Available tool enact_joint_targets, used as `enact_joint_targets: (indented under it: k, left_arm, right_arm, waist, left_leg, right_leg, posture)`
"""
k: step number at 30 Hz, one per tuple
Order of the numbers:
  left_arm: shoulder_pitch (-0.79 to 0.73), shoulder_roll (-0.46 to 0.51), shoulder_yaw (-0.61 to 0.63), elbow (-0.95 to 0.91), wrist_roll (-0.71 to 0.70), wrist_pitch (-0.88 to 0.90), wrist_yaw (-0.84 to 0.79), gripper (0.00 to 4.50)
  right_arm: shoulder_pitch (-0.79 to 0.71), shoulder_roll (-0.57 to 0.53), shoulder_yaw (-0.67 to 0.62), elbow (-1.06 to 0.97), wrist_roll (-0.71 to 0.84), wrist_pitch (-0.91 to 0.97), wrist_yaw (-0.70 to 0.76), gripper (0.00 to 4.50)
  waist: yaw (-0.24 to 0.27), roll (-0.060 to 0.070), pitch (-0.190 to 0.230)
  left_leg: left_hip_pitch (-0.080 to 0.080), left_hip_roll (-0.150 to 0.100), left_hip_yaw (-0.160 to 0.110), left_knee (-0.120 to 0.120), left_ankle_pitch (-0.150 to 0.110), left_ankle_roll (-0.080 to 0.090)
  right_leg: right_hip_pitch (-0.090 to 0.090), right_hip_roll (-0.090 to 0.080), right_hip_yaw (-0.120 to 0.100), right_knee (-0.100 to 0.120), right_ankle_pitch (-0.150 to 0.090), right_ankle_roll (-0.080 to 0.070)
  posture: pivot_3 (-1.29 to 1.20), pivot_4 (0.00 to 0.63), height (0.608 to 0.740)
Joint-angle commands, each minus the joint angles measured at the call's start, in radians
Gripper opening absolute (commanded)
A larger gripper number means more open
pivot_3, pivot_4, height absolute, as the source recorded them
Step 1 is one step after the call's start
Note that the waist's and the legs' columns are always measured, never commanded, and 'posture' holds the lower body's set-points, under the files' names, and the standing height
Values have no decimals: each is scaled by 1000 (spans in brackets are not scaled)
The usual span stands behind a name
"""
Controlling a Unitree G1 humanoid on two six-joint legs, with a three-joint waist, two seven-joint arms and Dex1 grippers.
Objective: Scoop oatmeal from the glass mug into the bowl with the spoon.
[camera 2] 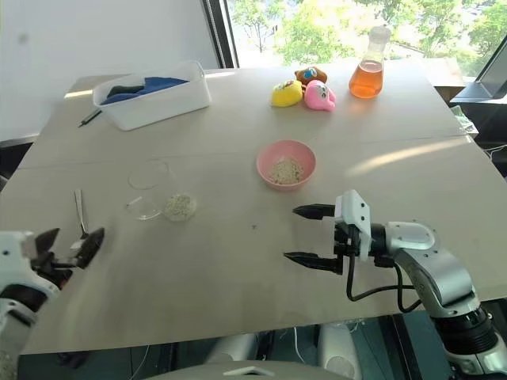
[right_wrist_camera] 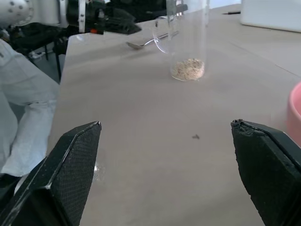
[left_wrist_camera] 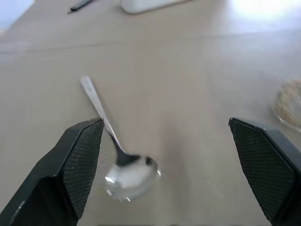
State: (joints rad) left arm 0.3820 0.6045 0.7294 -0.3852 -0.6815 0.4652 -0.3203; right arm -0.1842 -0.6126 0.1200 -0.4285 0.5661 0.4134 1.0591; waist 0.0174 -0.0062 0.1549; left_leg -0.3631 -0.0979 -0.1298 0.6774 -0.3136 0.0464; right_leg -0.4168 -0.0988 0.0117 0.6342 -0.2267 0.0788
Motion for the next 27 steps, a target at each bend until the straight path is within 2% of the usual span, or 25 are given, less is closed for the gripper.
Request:
enact_joint_targets:
  k: [1,7,10,13,20,23,24,26,27]
  left_arm:
    - [-63,66,78,13,-65,135,58,4500]
    - [-163,179,-8,116,29,309,117,4500]
    - [-239,193,-40,211,61,386,161,4500]
    - [-285,198,-92,261,77,444,138,4500]
    - [-381,179,-180,416,148,469,115,4500]
    - [-389,174,-172,448,168,488,119,3700]
    - [-381,176,-174,450,179,486,116,3077]
    - [-365,174,-172,451,193,486,118,2452]
    - [-357,168,-168,447,194,487,117,1951]
  right_arm:
    - [-11,7,4,-72,29,30,-26,4447]
    - [4,3,15,-108,17,36,-44,4447]
    - [16,1,10,-129,16,40,-64,4447]
    - [-21,8,9,-82,10,35,-65,4447]
    - [-29,20,14,-53,-4,21,-69,4447]
    - [-20,20,8,-50,-11,12,-70,4500]
    - [-19,22,6,-48,-13,10,-73,4500]
    - [-20,29,2,-45,-12,8,-80,4500]
    - [-20,32,1,-44,-9,8,-84,4500]
  waist:
    - [-2,0,0]
    - [-6,1,1]
    - [-3,0,1]
    - [-5,0,1]
    - [-3,1,1]
    - [-4,3,0]
    - [-4,3,0]
    - [-11,4,-1]
    - [-15,5,-2]
  left_leg:
    - [0,0,0,0,0,0]
    - [1,0,1,-3,0,-1]
    - [2,0,1,-4,1,-1]
    - [1,0,1,-4,1,-2]
    - [1,0,0,-6,2,-4]
    - [3,0,0,-6,3,-5]
    - [3,0,1,-6,3,-5]
    - [4,0,2,-6,4,-6]
    - [5,1,2,-7,4,-6]
  right_leg:
    - [0,0,0,0,0,0]
    - [-1,1,2,0,0,0]
    - [-1,1,2,0,0,0]
    - [-2,1,2,0,0,0]
    - [-3,1,2,2,0,0]
    - [-3,0,2,4,0,0]
    - [-3,-1,2,5,0,0]
    - [-3,-3,4,7,0,0]
    - [-3,-2,4,7,0,-1]
  posture:
    - [0,150,740]
    - [0,150,740]
    - [0,150,740]
    - [0,150,740]
    - [0,150,740]
    - [0,150,740]
    - [0,150,740]
    - [0,150,740]
    - [0,150,740]
